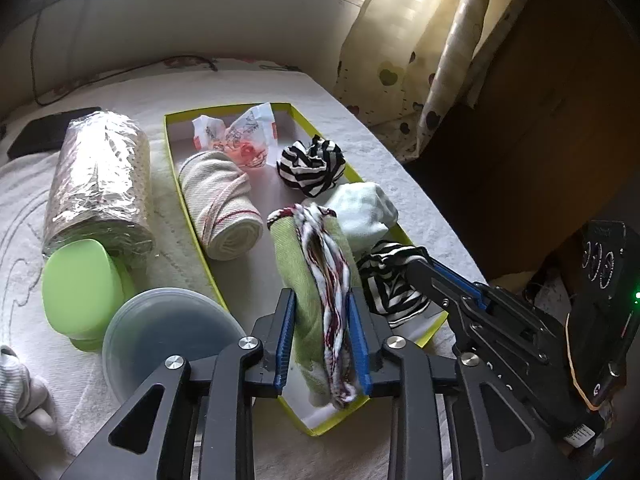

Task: Organize soft objects
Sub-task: 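Open both tools to drop the towel and sock into the box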

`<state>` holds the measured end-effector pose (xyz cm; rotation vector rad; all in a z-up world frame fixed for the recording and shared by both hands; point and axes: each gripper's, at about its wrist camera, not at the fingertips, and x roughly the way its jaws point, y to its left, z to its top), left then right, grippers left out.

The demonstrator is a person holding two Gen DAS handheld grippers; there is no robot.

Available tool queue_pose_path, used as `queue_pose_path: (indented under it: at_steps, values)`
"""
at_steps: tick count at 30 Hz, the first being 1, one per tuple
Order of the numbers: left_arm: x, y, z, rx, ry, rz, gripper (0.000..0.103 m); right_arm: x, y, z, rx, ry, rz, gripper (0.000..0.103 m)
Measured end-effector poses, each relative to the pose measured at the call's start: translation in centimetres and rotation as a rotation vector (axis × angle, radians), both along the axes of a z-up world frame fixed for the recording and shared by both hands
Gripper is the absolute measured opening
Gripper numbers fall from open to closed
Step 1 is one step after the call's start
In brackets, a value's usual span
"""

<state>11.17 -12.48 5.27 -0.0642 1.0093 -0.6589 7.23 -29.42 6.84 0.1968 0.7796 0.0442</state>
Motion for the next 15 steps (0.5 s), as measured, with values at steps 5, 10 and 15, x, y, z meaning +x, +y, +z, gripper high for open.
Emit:
queue_pose_path:
  at_steps: [5, 10, 15]
  values:
    - [-0.2, 0.1, 0.2, -0.025, 0.002, -0.009, 0.036, -0.1, -0.1, 0.0, 0.012, 0.008, -0.003, 0.007]
    - [-0.4, 0.4, 0.6, -0.038, -0.004, -0.01, 0.043, -0.1, 0.0, 0.2, 0.013, 0.006, -0.011, 0.011]
    - [-0.7, 0.7, 1.1, -0.041, -0.018, -0.006, 0.048, -0.3, 0.4, 0.5, 0.006, 0.005, -0.013, 0.013]
